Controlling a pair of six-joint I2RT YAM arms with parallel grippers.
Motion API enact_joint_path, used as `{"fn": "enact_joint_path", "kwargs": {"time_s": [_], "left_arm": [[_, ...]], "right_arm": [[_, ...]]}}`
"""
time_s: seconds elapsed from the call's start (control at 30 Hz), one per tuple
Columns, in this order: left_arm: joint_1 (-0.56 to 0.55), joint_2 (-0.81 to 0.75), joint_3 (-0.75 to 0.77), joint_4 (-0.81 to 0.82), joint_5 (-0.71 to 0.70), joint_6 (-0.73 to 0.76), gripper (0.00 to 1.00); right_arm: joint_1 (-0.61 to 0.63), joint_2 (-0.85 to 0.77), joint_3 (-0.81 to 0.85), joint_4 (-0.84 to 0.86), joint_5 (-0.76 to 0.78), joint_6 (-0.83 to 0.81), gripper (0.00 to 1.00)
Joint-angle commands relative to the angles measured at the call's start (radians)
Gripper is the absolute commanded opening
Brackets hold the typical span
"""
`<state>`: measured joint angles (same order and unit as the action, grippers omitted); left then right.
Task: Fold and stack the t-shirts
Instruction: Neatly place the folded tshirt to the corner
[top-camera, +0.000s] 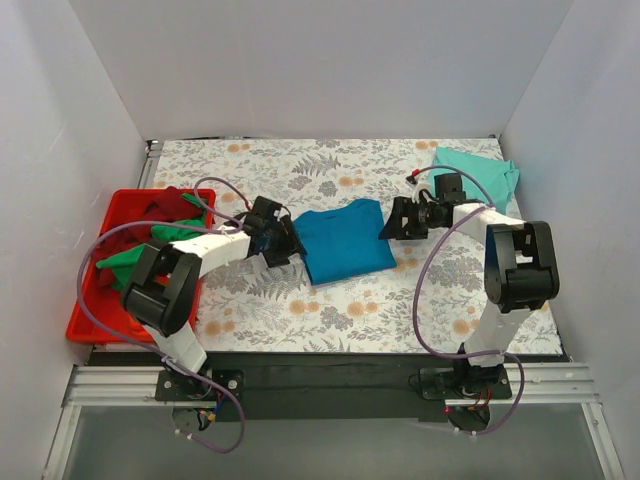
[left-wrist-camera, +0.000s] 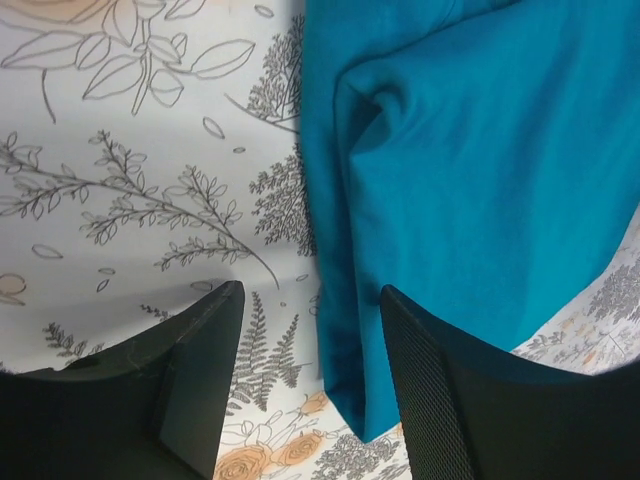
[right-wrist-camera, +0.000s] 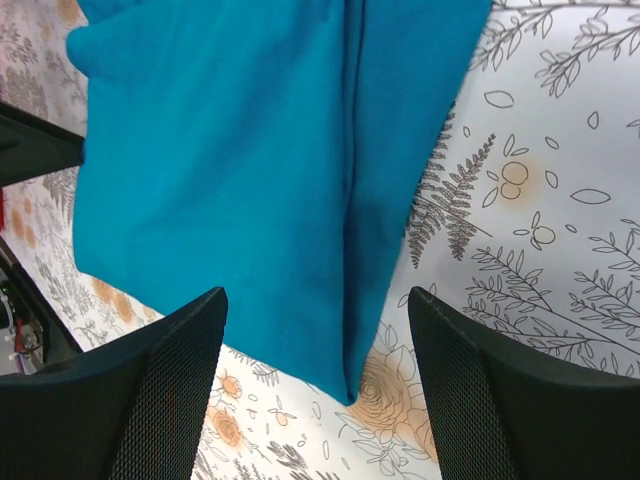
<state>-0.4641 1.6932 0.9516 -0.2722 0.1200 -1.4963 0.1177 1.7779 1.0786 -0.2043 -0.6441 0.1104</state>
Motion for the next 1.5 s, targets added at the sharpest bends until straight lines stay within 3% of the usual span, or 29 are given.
{"fn": "enact_joint_path", "kwargs": {"time_s": [0.0,0.13,0.23,0.4,0.43,0.57,0.8,0.83,1.1,1.2,1.3,1.33,1.4,1.47], "left_arm": [[-0.007,0.013,0.059,0.018,0.003,0.019,0.55],[-0.007,0.06,0.078,0.018,-0.003,0.033,0.51],[-0.007,0.092,0.093,0.018,-0.002,0.041,0.36],[-0.007,0.137,0.114,0.016,0.004,0.053,0.23],[-0.007,0.149,0.118,0.018,0.004,0.053,0.22],[-0.011,0.174,0.131,0.018,0.004,0.061,0.2],[-0.019,0.204,0.142,0.018,0.01,0.056,0.08],[-0.021,0.213,0.142,0.018,0.012,0.053,0.02],[-0.044,0.23,0.142,0.034,0.017,0.027,0.02],[-0.051,0.237,0.147,0.044,0.023,0.016,0.02],[-0.062,0.243,0.154,0.044,0.021,0.01,0.02],[-0.064,0.241,0.154,0.044,0.021,0.007,0.02],[-0.065,0.238,0.154,0.044,0.02,0.004,0.03],[-0.065,0.232,0.157,0.042,0.021,0.004,0.03]], "right_arm": [[-0.007,0.035,0.017,0.036,-0.038,-0.032,0.79],[-0.009,0.083,0.044,0.042,-0.04,-0.034,0.8],[-0.01,0.116,0.066,0.046,-0.042,-0.038,0.8],[-0.009,0.169,0.084,0.055,-0.072,-0.032,0.81],[-0.007,0.178,0.078,0.068,-0.075,-0.028,0.9],[0.017,0.19,0.063,0.104,-0.066,-0.009,0.9],[0.106,0.229,0.063,0.155,-0.016,0.034,0.88],[0.137,0.241,0.063,0.158,-0.011,0.034,0.87],[0.247,0.255,0.06,0.194,0.084,0.1,0.81],[0.284,0.253,0.067,0.194,0.109,0.117,0.77],[0.309,0.253,0.075,0.226,0.139,0.138,0.65],[0.315,0.255,0.076,0.229,0.139,0.146,0.56],[0.318,0.255,0.078,0.232,0.139,0.153,0.49],[0.326,0.252,0.076,0.23,0.147,0.153,0.31]]}}
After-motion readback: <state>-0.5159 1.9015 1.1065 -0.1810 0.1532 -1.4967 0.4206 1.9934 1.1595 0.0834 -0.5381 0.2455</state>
